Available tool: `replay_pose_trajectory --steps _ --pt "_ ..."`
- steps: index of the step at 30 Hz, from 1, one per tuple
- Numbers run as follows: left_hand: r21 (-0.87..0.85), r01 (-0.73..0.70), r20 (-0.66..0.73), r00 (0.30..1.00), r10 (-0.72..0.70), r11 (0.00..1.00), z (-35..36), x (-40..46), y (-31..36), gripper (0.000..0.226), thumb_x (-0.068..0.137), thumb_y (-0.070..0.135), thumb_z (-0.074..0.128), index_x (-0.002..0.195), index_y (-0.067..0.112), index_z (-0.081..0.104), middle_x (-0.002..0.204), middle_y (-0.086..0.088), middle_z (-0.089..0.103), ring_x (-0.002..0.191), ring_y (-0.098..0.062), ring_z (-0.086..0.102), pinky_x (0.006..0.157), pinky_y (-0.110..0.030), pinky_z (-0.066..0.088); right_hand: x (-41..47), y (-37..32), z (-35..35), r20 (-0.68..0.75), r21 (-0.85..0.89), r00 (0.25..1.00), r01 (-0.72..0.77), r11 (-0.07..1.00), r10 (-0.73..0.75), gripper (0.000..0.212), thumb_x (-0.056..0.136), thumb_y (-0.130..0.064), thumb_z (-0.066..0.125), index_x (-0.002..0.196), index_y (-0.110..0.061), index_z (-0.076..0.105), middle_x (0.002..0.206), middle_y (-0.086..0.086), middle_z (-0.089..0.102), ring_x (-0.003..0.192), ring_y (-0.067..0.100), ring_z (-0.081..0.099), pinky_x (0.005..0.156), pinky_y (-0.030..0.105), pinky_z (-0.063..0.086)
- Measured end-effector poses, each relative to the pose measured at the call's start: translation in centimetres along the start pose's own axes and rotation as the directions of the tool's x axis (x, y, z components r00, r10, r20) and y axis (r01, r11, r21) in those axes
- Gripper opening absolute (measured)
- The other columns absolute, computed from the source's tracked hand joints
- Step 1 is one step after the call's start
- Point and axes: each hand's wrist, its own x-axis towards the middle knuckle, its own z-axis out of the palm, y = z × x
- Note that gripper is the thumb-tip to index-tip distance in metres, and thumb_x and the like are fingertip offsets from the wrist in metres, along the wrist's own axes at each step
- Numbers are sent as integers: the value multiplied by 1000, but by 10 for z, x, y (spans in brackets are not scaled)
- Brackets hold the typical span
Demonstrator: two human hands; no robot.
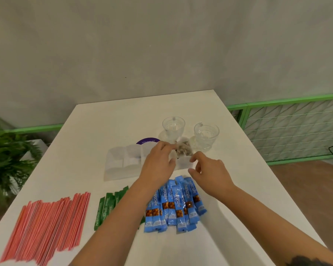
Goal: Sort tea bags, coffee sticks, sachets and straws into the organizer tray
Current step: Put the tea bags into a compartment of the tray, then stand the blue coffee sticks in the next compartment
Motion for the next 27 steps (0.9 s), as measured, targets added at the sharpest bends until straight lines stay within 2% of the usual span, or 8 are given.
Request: replay_pose_trajectory --steps 2,5,7,12,16,22,24,27 --pt "-9 36 9 999 -36 999 3 -13 0 41 90 10 53 129 19 51 124 1 46 107 -16 52 93 -29 44 -8 -1 6 120 9 991 -61 998 59 28 86 -38 58 108 -23 49 79 -2 67 81 19 62 76 30 40" --pt "-24 84 -3 996 -84 996 6 -31 3 40 90 11 54 129 20 51 122 4 44 98 -13 53 89 -27 45 -19 -5 14 277 -12 953 -126 992 125 44 76 -47 67 107 -23 47 75 -2 59 75 19 58 57 28 37" --pt "-45 118 1 993 -118 992 8 -42 4 40 89 10 55 128 20 52 121 4 44 91 -10 52 87 -23 44 -24 -8 19 328 -44 932 -151 988 157 53 72 -46 72 109 -20 45 78 -3 53 75 18 53 59 29 38" --pt "-71 204 32 979 -202 976 9 -65 9 40 89 8 56 128 18 51 119 3 46 87 -6 46 84 -17 40 -29 -11 26 355 -101 918 -153 983 179 58 72 -37 75 113 -13 42 92 4 58 82 23 57 65 29 41" --pt "-49 303 80 951 -299 952 12 -76 11 34 86 9 57 119 15 52 107 -3 57 91 -16 54 82 -26 43 -31 -10 29 344 -92 916 -188 978 208 56 73 -31 73 114 -13 40 99 9 62 89 27 61 69 31 45" --pt "-70 453 125 888 -443 889 21 -88 19 25 81 16 64 101 14 49 89 -5 61 85 -22 59 77 -35 50 -34 -9 24 326 -18 922 -213 977 207 57 71 -29 76 113 -13 42 90 6 59 78 23 55 62 29 40" --pt "-47 484 150 868 -473 874 24 -91 22 30 79 21 69 94 16 44 84 -4 58 79 -22 57 67 -32 47 -35 -7 22 308 23 929 -222 975 204 58 71 -27 77 114 -13 41 85 4 57 77 23 56 58 29 38" --pt "-5 505 167 852 -497 863 28 -93 28 43 74 28 75 93 15 39 75 3 49 74 -18 52 50 -23 32 -35 -4 17 304 74 931 -236 969 203 59 73 -26 76 119 -14 41 86 3 56 78 21 55 61 28 37"
